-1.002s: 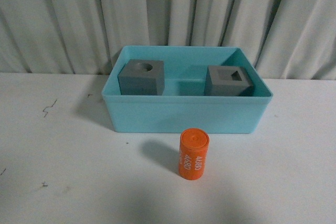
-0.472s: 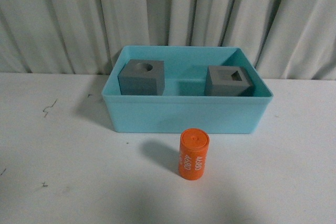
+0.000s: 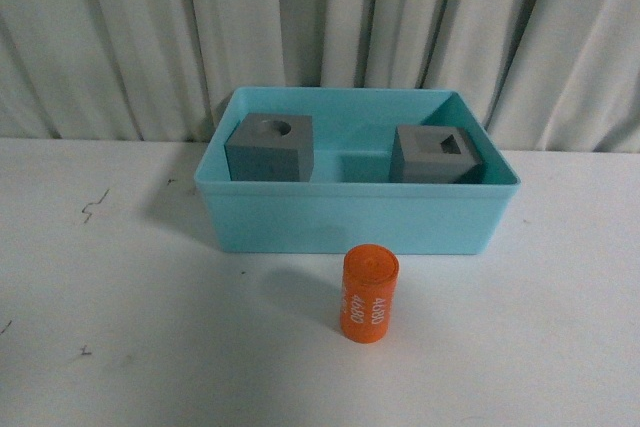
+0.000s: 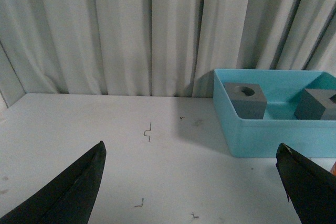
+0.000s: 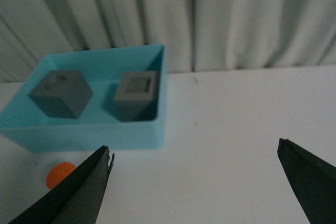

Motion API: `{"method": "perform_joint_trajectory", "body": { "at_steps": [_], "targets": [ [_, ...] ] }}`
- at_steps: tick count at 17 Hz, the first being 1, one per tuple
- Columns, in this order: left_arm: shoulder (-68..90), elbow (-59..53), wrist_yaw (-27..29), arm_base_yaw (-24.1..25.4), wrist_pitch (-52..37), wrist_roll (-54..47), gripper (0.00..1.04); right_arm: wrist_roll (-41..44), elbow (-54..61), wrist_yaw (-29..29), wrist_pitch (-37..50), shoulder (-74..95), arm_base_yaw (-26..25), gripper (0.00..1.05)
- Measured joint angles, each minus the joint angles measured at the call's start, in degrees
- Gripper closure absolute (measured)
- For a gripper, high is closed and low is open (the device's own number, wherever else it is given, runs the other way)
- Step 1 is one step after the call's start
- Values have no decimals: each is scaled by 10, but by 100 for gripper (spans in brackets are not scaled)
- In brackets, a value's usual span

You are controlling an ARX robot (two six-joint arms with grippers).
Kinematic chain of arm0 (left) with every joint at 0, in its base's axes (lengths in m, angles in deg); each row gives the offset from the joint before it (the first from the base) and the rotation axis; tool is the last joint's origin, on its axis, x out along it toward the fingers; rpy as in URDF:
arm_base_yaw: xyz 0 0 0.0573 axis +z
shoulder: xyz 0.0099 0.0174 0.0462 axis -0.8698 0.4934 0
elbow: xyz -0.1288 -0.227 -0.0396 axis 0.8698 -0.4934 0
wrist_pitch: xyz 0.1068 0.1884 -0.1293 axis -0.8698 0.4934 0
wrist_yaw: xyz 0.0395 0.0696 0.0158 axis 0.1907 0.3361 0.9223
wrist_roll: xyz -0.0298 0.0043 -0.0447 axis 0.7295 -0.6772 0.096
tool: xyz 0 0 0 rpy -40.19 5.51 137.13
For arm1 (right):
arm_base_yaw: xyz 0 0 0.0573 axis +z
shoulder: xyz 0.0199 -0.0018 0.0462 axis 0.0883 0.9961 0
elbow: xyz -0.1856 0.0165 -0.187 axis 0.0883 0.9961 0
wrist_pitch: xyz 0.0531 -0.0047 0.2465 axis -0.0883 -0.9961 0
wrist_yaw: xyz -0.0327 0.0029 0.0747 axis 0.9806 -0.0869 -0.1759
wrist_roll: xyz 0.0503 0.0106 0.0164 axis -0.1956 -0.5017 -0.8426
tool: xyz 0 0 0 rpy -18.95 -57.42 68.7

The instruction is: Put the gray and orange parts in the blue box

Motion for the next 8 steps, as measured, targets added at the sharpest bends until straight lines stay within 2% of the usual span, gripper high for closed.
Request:
{"method": "perform_joint_trajectory", "body": {
  "at_steps": [2,5,7,8],
  "targets": [
    [0,0,0,0,0,0,7,18,-23,-20,13,45,19,6],
    [0,0,0,0,0,0,7,97,-38,-68,22,177,142,6],
    [0,0,0,0,0,0,7,129,-59,-57,60,243,217,6],
    [0,0,0,0,0,0,7,133,-73,-37,81,281,235,6]
  ]
}}
